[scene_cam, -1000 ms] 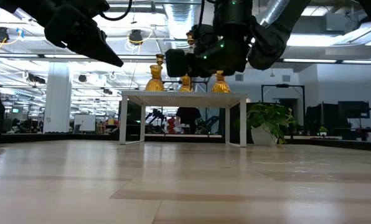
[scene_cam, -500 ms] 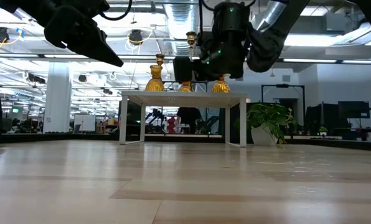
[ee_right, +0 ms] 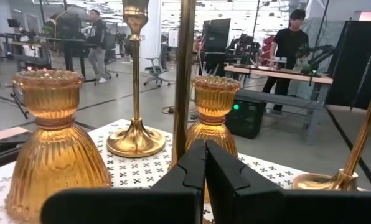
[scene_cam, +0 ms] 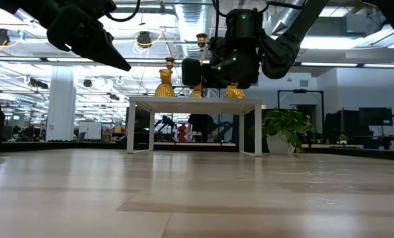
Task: Pick & Place candle stick holders
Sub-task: Put the gold candle holder on the shelf, then adjust the gold vase on the shelf
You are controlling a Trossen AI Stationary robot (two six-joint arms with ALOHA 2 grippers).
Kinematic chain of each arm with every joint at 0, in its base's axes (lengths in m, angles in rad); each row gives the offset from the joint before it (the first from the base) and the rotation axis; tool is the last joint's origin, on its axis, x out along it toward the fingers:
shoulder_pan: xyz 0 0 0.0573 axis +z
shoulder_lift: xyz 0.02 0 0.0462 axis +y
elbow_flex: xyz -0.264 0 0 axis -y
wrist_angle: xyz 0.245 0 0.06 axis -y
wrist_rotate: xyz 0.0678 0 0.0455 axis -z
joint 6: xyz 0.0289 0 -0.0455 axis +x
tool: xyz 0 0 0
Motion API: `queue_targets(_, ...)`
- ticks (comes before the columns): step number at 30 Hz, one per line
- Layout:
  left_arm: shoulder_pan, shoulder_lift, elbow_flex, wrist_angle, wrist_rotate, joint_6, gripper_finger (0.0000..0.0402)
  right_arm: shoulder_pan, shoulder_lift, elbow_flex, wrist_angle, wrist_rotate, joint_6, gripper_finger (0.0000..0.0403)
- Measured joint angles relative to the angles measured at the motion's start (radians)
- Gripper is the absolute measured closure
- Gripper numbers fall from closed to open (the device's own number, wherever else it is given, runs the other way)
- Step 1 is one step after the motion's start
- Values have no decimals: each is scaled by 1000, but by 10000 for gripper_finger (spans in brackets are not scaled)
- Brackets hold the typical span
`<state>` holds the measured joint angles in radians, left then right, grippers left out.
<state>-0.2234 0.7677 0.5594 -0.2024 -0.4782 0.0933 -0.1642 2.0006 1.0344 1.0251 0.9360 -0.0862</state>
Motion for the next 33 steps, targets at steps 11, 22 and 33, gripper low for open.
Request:
queue_targets(11,0,0,0,0,0,0,394,0,0,0,7,-23,20,403)
queue_targets(22,0,0,0,0,0,0,394,10,0,0,-42,23,2,403)
queue_targets(33,0,0,0,0,0,0,394,28,0,0,-128,59,61,403)
